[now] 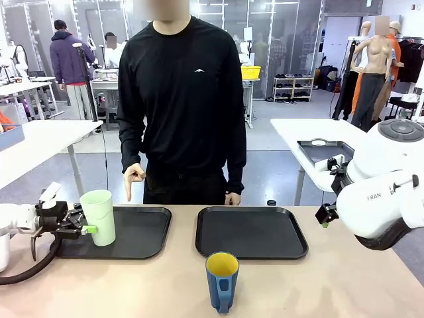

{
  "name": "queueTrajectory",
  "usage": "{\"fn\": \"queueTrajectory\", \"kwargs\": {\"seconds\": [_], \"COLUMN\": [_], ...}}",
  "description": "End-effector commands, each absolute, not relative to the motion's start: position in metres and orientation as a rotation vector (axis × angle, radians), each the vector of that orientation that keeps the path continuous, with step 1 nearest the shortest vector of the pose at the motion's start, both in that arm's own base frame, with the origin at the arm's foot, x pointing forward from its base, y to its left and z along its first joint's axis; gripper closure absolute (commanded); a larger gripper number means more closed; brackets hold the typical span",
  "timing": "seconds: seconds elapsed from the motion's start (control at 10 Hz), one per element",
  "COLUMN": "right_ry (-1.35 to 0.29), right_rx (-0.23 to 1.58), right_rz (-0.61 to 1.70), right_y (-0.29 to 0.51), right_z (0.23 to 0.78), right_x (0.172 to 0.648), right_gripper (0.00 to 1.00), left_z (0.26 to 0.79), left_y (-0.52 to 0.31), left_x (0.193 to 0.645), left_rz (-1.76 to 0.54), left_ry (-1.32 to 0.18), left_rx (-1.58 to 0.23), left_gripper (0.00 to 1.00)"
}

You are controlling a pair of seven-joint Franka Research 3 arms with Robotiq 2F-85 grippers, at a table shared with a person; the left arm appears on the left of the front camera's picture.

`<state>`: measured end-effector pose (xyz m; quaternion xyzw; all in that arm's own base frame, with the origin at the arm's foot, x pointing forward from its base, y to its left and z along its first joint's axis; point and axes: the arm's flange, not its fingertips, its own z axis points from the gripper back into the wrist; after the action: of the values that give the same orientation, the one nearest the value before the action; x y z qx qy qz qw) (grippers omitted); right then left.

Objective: Sort and store the cups by type.
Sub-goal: Place the picked Reusable plastic cup into the Flat Tray indicated by the person.

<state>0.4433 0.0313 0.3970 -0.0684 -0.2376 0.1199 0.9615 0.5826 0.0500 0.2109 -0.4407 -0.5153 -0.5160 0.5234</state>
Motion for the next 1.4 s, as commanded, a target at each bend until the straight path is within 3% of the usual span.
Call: {"fn": "queueTrajectory", "kwargs": {"seconds": [0.0,0.8,1.1,1.3], "right_ry": [-0.481,-0.481,-0.481,-0.481], "right_rx": [-0.139,-0.139,-0.139,-0.139], "right_rz": [0.244,0.244,0.244,0.244], "right_y": [0.031,0.031,0.031,0.031], "right_z": [0.396,0.396,0.396,0.396], "right_x": [0.443,0.443,0.443,0.443], "right_gripper": [0.0,0.0,0.0,0.0], "left_z": [0.206,0.234,0.269,0.295], "left_y": [0.06,0.122,0.116,0.113], "left_x": [0.578,0.5,0.46,0.444], "left_rz": [-1.22,-1.154,-1.168,-1.145], "left_ry": [-1.231,-1.227,-1.208,-1.276], "left_rx": [-1.013,-0.858,-0.71,-0.666], "left_gripper": [0.0,0.0,0.0,0.0]}}
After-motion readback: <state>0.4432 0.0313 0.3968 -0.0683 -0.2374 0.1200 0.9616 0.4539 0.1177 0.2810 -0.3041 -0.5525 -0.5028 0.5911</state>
